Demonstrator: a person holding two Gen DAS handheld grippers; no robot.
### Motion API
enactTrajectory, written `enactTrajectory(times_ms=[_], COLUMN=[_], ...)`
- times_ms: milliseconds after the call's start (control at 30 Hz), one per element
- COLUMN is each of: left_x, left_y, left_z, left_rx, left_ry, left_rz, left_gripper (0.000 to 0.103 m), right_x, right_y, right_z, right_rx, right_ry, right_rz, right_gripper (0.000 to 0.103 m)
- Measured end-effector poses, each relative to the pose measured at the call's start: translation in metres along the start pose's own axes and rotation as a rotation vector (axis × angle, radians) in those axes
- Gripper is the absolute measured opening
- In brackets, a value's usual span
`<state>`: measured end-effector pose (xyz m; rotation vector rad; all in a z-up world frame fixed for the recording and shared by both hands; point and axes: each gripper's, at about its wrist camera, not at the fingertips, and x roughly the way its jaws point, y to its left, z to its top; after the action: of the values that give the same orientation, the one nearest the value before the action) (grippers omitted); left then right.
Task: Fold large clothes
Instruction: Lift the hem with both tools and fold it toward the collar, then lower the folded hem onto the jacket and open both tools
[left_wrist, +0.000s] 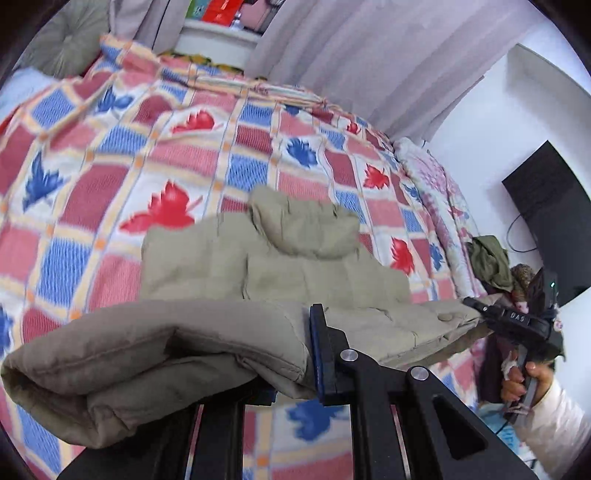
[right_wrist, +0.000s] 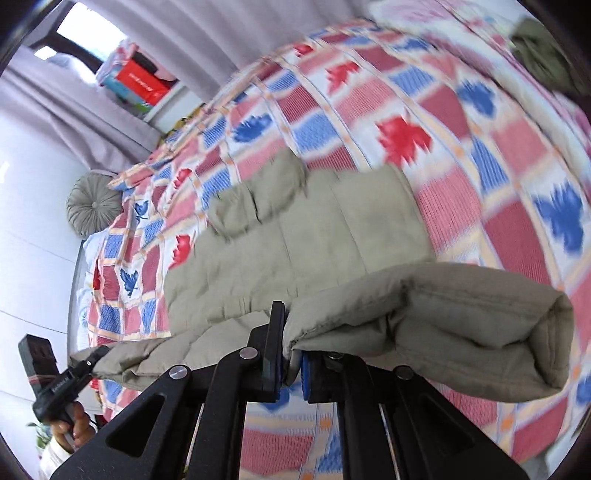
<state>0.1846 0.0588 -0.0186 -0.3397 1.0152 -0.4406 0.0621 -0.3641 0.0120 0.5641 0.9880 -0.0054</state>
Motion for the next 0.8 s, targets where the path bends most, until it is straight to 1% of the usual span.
enactTrajectory(times_ms=[100, 200, 267, 333, 400, 500, 600, 700, 767, 800], left_x=[0.030, 0.065, 0.090, 0.112, 0.136, 0.167, 0.193, 0.201, 0.199, 0.197], left_y=[0.007, 0.020, 0.029, 0.036, 0.045, 0.054, 0.066, 0.072, 0.070, 0.069], left_z=[0.027, 0.046, 0.054, 0.057, 0.059, 0.057, 0.056, 0.055, 0.056, 0.057], left_rx=[0.032, 0.026, 0.012, -0.005, -0.034, -0.047, -0.108, -0.149, -0.138, -0.127], left_ry=[-0.025, -0.031, -0.033, -0.036, -0.033, -0.025, 0.002, 0.006, 0.015, 0.023], left_rz=[0.054, 0.100, 0.131, 0.161, 0.187, 0.237, 0.251, 0.249, 0.250, 0.251], left_gripper=[0.015, 0.015, 0.015, 0.016, 0.016, 0.016, 0.016, 0.016, 0.016, 0.020], right_x=[0.021, 0.052, 0.076, 0.097, 0.124, 0.156, 0.183, 0.197, 0.204, 0.204], right_y=[0.012, 0.022, 0.024, 0.023, 0.019, 0.010, -0.002, -0.017, -0.025, -0.027], right_z=[0.035, 0.061, 0.076, 0.087, 0.093, 0.100, 0.101, 0.098, 0.097, 0.097], right_rx=[-0.058, -0.115, -0.142, -0.139, -0.126, -0.117, -0.091, -0.023, 0.018, 0.028], right_ry=[-0.019, -0.015, -0.014, -0.019, -0.021, -0.014, -0.001, 0.005, 0.020, 0.025], right_rz=[-0.023, -0.060, -0.075, -0.082, -0.099, -0.120, -0.121, -0.092, -0.077, -0.071], right_gripper=[0.008, 0.008, 0.008, 0.008, 0.008, 0.008, 0.008, 0.009, 0.011, 0.012])
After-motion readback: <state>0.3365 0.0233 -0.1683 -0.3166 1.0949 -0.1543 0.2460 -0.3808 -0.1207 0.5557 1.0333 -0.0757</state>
